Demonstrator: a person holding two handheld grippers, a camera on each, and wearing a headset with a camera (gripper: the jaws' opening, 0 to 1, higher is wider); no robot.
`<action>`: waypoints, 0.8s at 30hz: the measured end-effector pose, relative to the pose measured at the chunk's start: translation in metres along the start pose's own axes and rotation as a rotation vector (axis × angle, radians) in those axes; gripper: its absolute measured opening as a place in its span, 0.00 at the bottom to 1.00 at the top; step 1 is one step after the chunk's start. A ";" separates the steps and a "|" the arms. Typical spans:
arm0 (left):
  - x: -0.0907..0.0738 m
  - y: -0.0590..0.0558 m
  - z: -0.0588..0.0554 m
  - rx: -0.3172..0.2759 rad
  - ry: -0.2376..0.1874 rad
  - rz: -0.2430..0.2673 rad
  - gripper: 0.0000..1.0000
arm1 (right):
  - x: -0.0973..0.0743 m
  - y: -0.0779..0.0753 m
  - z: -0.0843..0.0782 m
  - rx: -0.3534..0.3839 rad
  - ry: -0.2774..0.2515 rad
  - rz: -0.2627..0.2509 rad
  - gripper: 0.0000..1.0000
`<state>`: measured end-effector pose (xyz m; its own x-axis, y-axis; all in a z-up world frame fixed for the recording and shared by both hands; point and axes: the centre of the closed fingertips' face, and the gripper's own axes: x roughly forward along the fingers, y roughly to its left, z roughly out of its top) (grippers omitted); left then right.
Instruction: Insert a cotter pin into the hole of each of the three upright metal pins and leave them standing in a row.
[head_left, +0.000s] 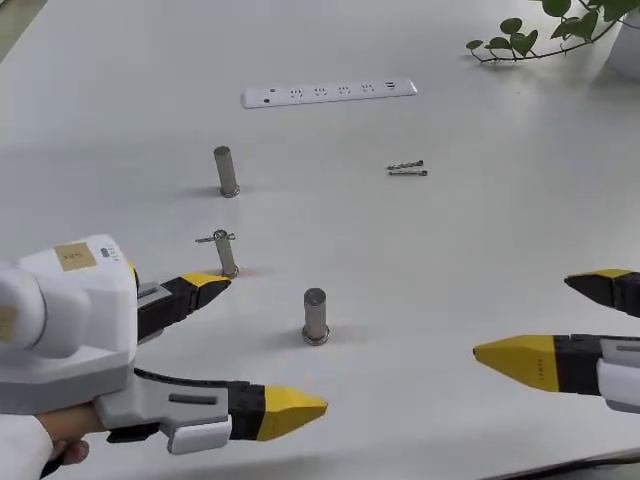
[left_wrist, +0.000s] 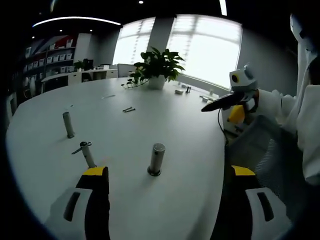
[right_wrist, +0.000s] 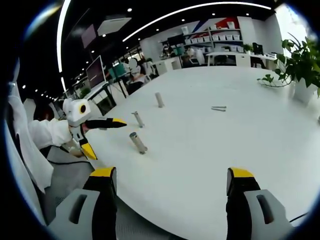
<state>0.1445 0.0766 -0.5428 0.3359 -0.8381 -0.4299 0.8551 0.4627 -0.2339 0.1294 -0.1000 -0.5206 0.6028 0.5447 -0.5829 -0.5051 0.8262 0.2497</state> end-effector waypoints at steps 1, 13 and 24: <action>0.000 0.000 0.000 -0.007 -0.004 -0.001 0.99 | 0.000 0.000 0.000 0.000 0.000 0.000 0.89; -0.005 -0.006 0.000 -0.036 -0.022 0.012 0.99 | -0.004 -0.010 0.006 -0.019 0.013 -0.018 0.88; -0.011 -0.002 0.004 -0.047 -0.046 0.034 0.99 | -0.006 -0.023 0.026 -0.078 0.011 -0.030 0.85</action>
<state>0.1404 0.0833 -0.5344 0.3838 -0.8334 -0.3977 0.8235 0.5037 -0.2609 0.1537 -0.1190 -0.5025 0.6115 0.5181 -0.5981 -0.5341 0.8279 0.1712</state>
